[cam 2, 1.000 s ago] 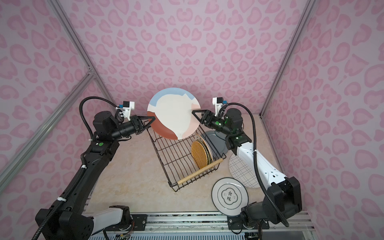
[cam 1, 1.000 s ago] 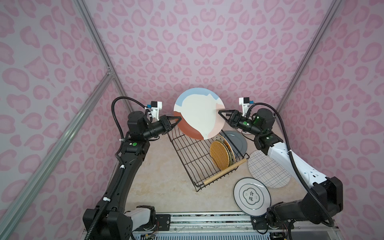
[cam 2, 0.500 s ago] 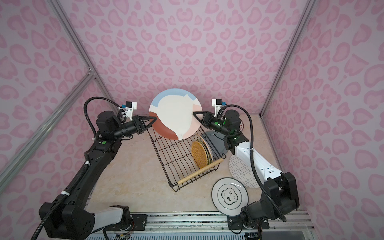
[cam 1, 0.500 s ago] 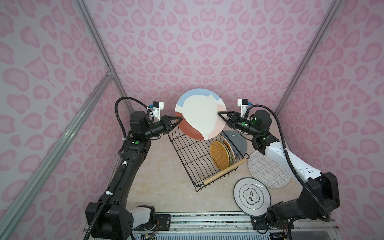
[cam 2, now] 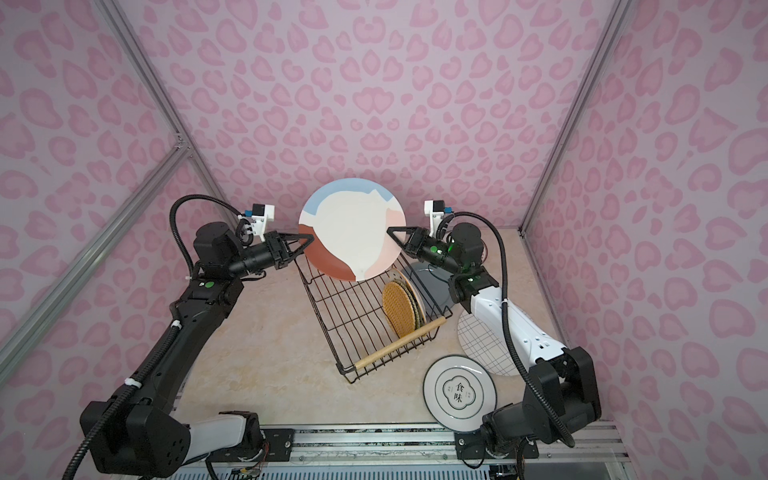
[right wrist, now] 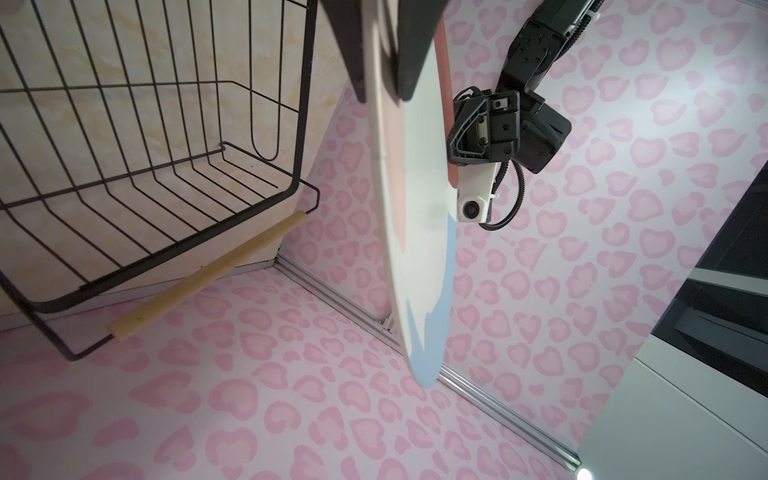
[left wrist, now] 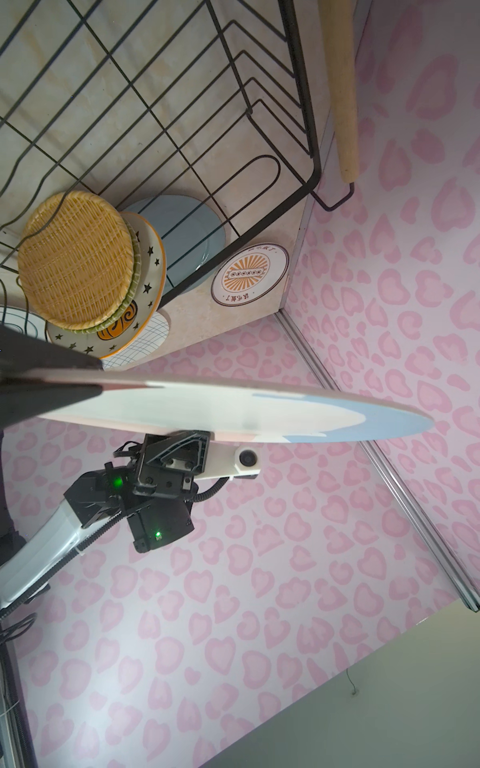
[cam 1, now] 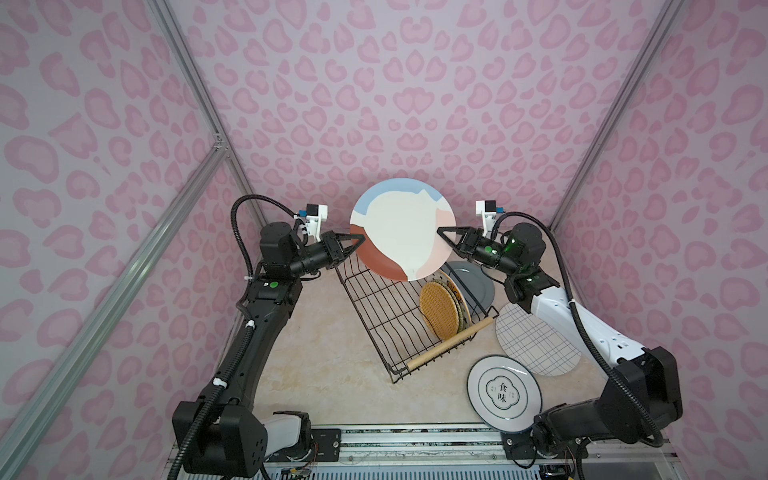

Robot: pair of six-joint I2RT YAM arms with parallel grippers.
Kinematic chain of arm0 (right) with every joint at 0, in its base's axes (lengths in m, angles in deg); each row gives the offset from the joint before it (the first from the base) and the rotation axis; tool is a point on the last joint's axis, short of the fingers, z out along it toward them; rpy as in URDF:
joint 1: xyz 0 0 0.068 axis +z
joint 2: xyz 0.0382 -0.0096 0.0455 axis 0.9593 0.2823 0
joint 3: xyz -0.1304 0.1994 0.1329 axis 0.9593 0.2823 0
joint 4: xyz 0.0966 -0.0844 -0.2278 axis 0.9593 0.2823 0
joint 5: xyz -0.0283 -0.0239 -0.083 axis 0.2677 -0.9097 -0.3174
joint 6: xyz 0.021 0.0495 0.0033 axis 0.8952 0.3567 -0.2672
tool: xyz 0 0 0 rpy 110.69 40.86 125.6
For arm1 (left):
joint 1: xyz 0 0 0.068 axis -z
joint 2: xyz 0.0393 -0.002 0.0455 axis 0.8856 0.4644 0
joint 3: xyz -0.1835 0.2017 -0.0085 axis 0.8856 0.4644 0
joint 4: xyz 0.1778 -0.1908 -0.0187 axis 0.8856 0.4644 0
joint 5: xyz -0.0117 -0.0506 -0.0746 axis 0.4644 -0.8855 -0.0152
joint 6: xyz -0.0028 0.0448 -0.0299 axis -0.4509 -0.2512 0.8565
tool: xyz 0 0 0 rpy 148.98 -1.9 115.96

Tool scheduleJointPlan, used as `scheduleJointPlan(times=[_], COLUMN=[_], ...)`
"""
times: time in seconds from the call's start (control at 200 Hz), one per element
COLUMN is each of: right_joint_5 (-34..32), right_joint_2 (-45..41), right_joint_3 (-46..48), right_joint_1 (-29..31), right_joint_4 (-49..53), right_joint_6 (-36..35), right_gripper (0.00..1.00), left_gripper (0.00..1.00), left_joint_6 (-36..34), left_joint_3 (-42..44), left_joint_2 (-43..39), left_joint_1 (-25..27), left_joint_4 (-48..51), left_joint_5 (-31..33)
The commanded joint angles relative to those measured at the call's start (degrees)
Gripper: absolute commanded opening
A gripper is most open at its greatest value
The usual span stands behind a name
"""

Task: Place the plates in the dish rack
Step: 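Grasp the plate rim with the right gripper and open the left gripper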

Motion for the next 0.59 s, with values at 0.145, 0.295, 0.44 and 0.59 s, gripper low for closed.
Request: scheduleJointPlan(times=[0.145,0.295,0.44,0.59], right_joint_5=[1.4,0.0,-1.1,-3.6], right_joint_2=[-2.7,-4.4,-5.4,-6.4], right_joint_3=[0.3,-0.3,-0.4,-2.7], right_joint_1=[0.3,0.2,-0.2,-0.1], right_joint_4=[0.5,5.2,7.6,14.8], right_joint_6=[-4.3,-7.4,-8.6,-12.4], right_gripper=[0.0,0.0,0.0,0.0], left_gripper=[0.23,0.98,0.98,0.98], left_joint_6=[-2.5,-2.2,-2.3,-4.2], left_joint_3=[1.7,3.1,4.7,5.5], left_joint_2=[0.4,-1.5,-4.5,-7.8], left_joint_1=[-0.4,-0.9,-1.8,-2.0], left_joint_4=[-2.4,-3.8,-6.0,-6.2], left_joint_5=[1.0,1.5,1.7,1.3])
